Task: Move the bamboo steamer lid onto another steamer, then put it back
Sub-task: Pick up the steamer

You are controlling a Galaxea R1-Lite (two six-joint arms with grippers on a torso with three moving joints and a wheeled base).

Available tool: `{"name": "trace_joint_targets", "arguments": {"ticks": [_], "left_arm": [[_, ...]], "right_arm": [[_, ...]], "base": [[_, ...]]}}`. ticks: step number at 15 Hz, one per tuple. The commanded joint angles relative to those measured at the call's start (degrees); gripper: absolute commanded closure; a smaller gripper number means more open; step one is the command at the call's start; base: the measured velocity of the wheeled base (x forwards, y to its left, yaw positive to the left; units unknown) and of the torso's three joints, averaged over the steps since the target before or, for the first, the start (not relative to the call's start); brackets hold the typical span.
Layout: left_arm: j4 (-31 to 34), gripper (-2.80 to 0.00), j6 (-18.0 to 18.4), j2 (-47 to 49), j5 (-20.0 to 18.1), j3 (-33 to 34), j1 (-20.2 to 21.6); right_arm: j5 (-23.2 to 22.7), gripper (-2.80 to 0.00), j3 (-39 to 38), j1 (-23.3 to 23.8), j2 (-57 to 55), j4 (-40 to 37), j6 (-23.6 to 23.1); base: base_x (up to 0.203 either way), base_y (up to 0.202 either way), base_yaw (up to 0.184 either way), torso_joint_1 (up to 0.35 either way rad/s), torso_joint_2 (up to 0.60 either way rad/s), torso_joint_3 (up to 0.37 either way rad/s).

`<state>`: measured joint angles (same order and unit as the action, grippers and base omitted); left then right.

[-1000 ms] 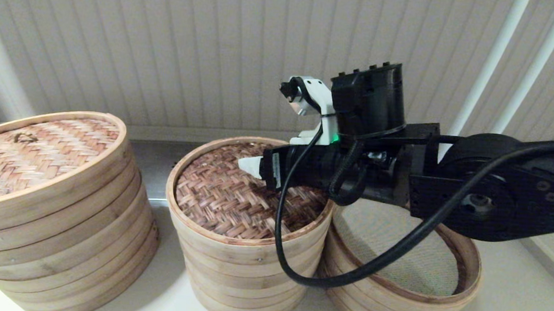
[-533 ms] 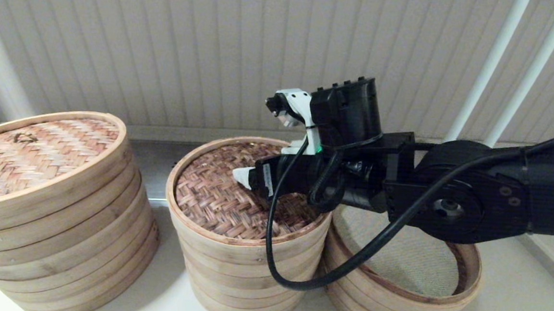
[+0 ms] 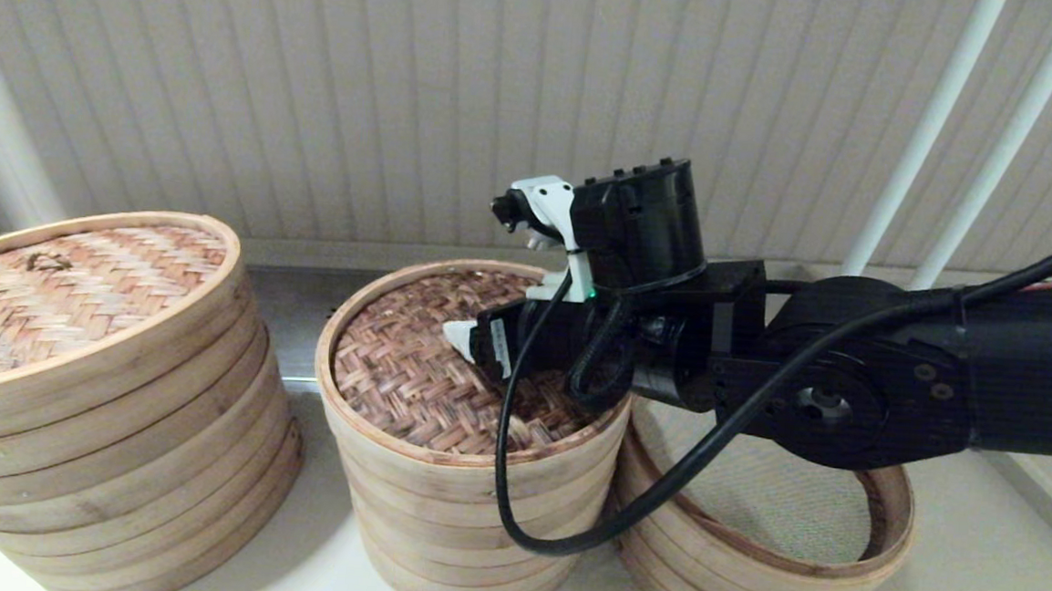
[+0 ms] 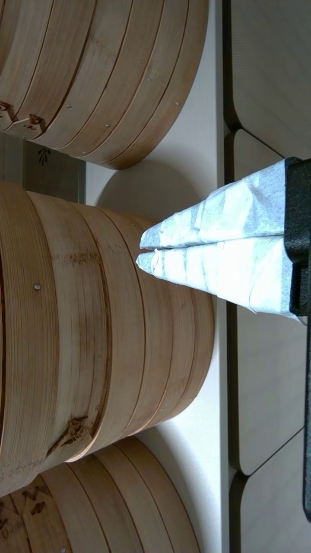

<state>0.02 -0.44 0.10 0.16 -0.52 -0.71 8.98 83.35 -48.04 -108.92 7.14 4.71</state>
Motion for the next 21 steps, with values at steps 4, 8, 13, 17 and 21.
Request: {"name": "trace_joint_targets", "arguments": {"ticks": [4, 8, 13, 17, 21], "left_arm": [[-0.02, 0.00, -0.02, -0.01, 0.02, 0.00, 0.00], [-0.02, 0.00, -0.07, -0.01, 0.01, 0.00, 0.00], [-0.02, 0.00, 0.00, -0.01, 0.02, 0.00, 0.00], [-0.02, 0.00, 0.00, -0.01, -0.03, 0.00, 0.00], [-0.02, 0.00, -0.08, -0.01, 0.02, 0.00, 0.00]], "right_arm": [[0.07, 0.00, 0.06, -0.21, -0.26, 0.07, 0.13], [-0.02, 0.00, -0.03, -0.21, -0.59, 0.07, 0.04], [-0.02, 0.00, -0.55, -0.21, -0.50, 0.07, 0.04], [0.23, 0.00, 0.88, -0.30, 0.42, -0.08, -0.23], [1.92, 0.00, 2.70, -0.21, 1.08, -0.29, -0.93]], "base": [[0.000, 0.000, 0.000, 0.000, 0.00, 0.000], [0.000, 0.000, 0.000, 0.000, 0.00, 0.000], [0.000, 0.000, 0.000, 0.000, 0.00, 0.000], [0.000, 0.000, 0.000, 0.000, 0.00, 0.000], [0.000, 0.000, 0.000, 0.000, 0.00, 0.000]]}}
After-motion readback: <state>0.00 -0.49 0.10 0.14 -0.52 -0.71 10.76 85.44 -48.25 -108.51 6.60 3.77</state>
